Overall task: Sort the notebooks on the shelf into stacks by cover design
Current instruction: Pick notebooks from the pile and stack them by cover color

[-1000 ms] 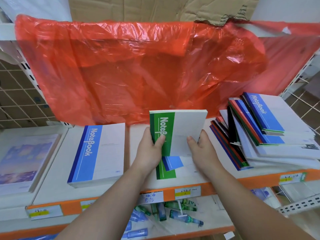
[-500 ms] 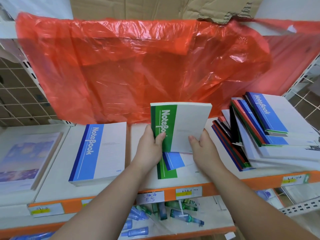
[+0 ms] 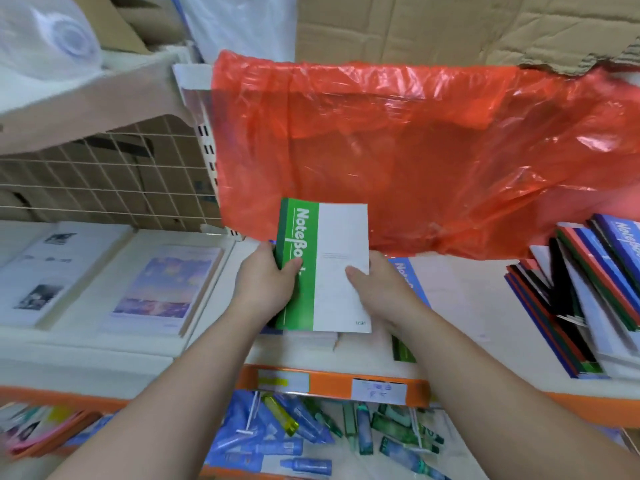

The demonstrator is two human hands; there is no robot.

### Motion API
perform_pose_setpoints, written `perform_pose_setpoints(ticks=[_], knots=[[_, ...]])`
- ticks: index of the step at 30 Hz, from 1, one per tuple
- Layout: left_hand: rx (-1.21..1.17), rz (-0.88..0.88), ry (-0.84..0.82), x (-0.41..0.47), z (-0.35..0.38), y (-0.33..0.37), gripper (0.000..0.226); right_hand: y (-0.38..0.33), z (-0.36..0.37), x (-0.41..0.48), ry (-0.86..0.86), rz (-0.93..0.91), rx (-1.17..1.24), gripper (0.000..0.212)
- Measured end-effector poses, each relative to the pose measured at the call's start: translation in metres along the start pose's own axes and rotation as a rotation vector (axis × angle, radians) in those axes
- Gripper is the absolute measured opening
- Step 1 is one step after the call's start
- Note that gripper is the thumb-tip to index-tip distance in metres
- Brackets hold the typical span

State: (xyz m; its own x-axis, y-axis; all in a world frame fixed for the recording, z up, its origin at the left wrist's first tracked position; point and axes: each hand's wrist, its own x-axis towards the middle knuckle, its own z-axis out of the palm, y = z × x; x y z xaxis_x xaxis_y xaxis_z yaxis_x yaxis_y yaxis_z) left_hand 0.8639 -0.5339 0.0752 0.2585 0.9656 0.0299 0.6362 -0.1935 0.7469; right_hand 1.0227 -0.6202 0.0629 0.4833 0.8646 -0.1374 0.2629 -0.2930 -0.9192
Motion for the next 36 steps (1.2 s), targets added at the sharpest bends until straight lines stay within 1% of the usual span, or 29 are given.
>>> perform_pose_setpoints(ticks=[2, 5, 7, 14, 22, 27, 36], knots=[[0.105, -0.023, -0.006, 0.007, -0.005, -0.013, 0.025, -0.005, 0.013, 0.002, 0.002, 0.031, -0.029, 0.033], [0.185, -0.047, -0.013, 0.017, -0.006, -0.026, 0.032, -0.009, 0.026, 0.008, -0.004, 0.054, -0.172, 0.033], [0.220, -0.053, -0.024, 0.021, -0.006, -0.032, 0.033, -0.009, 0.031, 0.012, 0.008, 0.062, -0.239, 0.032], [0.278, -0.049, -0.069, 0.033, -0.005, -0.045, 0.034, -0.006, 0.042, 0.016, 0.019, 0.078, -0.352, 0.032], [0.318, -0.046, -0.120, 0.037, 0.000, -0.053, 0.034, -0.002, 0.046, 0.014, 0.010, 0.077, -0.424, 0.033], [0.370, -0.035, -0.108, 0.032, -0.002, -0.052, 0.038, 0.002, 0.050, 0.019, 0.012, 0.076, -0.440, 0.034], [0.384, -0.037, -0.112, 0.028, -0.002, -0.053, 0.040, 0.014, 0.056, 0.027, 0.021, 0.100, -0.487, 0.037]])
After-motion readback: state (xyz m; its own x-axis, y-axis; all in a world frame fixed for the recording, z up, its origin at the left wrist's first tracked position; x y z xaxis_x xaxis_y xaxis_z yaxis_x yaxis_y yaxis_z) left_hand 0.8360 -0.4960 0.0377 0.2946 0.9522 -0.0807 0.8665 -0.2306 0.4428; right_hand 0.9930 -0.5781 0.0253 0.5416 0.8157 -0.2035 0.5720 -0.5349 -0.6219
